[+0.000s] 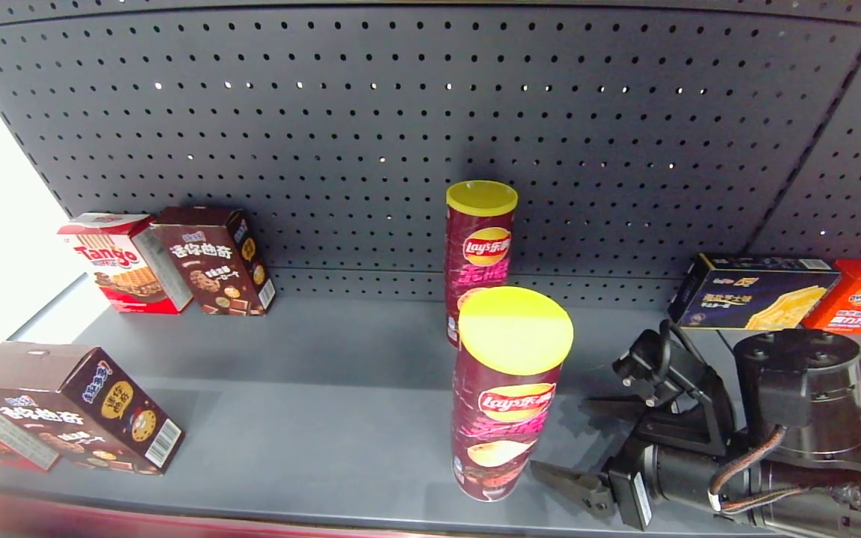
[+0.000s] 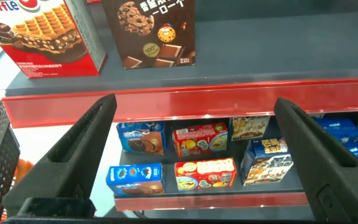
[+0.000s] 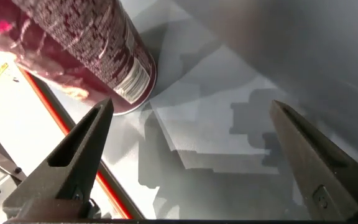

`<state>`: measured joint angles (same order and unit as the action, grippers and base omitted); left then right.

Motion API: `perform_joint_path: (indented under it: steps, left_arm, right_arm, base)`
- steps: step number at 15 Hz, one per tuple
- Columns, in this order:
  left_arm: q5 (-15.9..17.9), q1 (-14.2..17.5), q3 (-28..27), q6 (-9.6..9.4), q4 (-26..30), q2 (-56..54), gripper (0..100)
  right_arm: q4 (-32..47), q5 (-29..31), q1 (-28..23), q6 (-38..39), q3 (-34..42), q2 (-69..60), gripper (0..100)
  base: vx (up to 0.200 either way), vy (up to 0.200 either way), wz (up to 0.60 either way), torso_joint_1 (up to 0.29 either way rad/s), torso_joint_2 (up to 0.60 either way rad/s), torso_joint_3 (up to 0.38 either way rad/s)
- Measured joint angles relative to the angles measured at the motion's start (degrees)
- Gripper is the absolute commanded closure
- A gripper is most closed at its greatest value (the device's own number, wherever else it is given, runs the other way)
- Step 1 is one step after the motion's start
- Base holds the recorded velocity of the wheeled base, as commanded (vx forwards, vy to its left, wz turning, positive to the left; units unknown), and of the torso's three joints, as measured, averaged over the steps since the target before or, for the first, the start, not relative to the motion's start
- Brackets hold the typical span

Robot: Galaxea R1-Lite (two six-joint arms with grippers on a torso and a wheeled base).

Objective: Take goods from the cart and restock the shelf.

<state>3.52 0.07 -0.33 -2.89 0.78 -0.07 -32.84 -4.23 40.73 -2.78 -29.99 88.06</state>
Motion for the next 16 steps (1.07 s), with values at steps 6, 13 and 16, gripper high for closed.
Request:
perform_joint_path:
  steps: [6, 13, 16]
  left_arm:
    - [0.0, 0.0, 0.0, -0.01, 0.0, 0.0, 0]
    - [0.0, 0.0, 0.0, -0.04, 0.0, 0.0, 0]
    - [0.0, 0.0, 0.0, -0.06, 0.0, 0.0, 0]
  right_arm:
    - [0.0, 0.0, 0.1, 0.0, 0.3, 0.0, 0]
    - [-1.0, -0.1, 1.3, 0.0, 0.1, 1.0, 0]
    - [-1.2, -0.2, 2.2, 0.0, -0.1, 1.7, 0]
  base:
    - [0.0, 0.0, 0.0, 0.0, 0.0, 0.0]
    - [0.0, 0.0, 0.0, 0.0, 0.0, 0.0]
    - [0.0, 0.0, 0.0, 0.0, 0.0, 0.0]
